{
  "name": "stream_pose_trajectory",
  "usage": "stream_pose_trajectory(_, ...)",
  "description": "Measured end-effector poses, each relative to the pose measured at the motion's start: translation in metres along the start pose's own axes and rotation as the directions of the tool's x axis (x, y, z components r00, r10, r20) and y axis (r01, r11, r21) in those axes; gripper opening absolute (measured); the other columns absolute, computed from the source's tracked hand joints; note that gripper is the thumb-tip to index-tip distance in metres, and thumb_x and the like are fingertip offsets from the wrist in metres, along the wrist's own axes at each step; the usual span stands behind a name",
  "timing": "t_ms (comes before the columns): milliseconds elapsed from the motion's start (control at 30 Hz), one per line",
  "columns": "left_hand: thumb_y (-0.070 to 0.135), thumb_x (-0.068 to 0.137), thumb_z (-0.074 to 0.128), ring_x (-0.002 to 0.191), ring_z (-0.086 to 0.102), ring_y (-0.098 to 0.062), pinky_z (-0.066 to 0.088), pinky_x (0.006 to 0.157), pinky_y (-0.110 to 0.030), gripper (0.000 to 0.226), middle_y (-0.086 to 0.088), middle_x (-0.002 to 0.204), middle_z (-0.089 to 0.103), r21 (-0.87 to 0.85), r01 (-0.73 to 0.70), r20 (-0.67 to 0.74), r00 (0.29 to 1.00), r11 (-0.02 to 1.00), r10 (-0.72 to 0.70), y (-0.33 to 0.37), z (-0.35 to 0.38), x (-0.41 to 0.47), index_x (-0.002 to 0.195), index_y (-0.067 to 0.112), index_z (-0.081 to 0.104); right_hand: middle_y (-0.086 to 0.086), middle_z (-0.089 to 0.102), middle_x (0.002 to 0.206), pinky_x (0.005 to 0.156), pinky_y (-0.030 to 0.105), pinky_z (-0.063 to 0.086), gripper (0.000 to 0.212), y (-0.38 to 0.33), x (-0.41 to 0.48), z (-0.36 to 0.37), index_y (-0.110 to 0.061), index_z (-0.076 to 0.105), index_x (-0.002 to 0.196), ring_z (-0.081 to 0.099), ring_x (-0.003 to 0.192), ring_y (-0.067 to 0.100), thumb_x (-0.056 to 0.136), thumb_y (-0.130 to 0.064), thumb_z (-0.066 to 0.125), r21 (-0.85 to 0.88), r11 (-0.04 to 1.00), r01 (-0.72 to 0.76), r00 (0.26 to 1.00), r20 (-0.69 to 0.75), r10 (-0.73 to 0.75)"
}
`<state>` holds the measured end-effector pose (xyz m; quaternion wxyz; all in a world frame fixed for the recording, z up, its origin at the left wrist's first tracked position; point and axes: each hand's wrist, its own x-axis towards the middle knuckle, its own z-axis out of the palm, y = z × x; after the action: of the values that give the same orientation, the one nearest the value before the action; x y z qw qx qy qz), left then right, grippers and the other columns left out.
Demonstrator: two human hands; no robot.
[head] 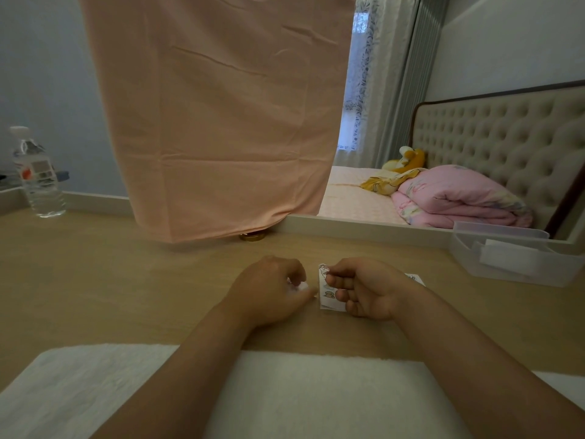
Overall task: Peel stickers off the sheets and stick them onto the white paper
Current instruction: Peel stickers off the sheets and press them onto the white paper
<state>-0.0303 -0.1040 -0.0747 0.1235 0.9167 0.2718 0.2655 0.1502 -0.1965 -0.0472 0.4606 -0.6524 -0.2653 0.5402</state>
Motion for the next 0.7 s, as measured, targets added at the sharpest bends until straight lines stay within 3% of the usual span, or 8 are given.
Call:
stream_pose_trajectory(100, 0.047, 0.094, 0.057, 0.088, 0.059, -0.001, 0.052, 0.078, -0.030, 0.019, 0.016, 0.092, 0.067, -0.153, 0.060, -0.072, 0.995, 0.986, -0.072, 0.005, -0.001, 0.000, 0.098, 0.032, 0.068, -0.005, 0.065, 0.072, 0.049, 0.023, 0.040, 0.017, -0.002, -0.003, 0.000, -0.016, 0.066, 0.108, 0.054, 0.054, 0.010, 0.095, -0.019, 0.055, -0.069, 0.997, 0.036, 0.998, 0.057, -0.032)
stream_pose_trajectory(267, 0.035, 0.095, 0.063, 0.086, 0.060, -0.002, 0.053, 0.078, -0.027, 0.012, 0.015, 0.091, 0.068, -0.218, 0.095, -0.112, 0.986, 0.971, -0.122, 0.010, 0.005, 0.002, 0.104, 0.030, 0.069, -0.003, 0.061, 0.073, 0.051, 0.024, 0.038, 0.037, -0.003, -0.004, 0.004, -0.009, 0.067, 0.121, 0.051, 0.056, 0.011, 0.093, -0.011, 0.044, -0.153, 0.985, 0.082, 0.990, 0.125, -0.063)
stream_pose_trajectory(500, 0.031, 0.093, 0.065, 0.078, 0.058, -0.003, 0.046, 0.067, -0.020, 0.005, 0.014, 0.082, 0.066, -0.221, 0.151, -0.123, 0.976, 0.963, -0.181, 0.010, 0.009, 0.002, 0.092, 0.030, 0.070, -0.003, 0.063, 0.072, 0.051, 0.024, 0.038, 0.033, -0.004, -0.005, 0.008, -0.010, 0.070, 0.118, 0.051, 0.054, 0.011, 0.095, -0.014, 0.047, -0.149, 0.985, 0.092, 0.992, 0.099, -0.078)
stream_pose_trajectory(700, 0.034, 0.092, 0.064, 0.077, 0.057, -0.001, 0.048, 0.065, -0.023, 0.003, 0.020, 0.079, 0.061, -0.167, 0.105, -0.247, 0.958, 0.980, -0.145, 0.012, 0.013, 0.003, 0.090, 0.033, 0.067, -0.004, 0.062, 0.069, 0.051, 0.023, 0.036, 0.030, -0.005, -0.008, 0.016, -0.010, 0.067, 0.121, 0.048, 0.054, 0.010, 0.097, -0.015, 0.049, -0.028, 0.996, 0.087, 0.995, 0.057, -0.086)
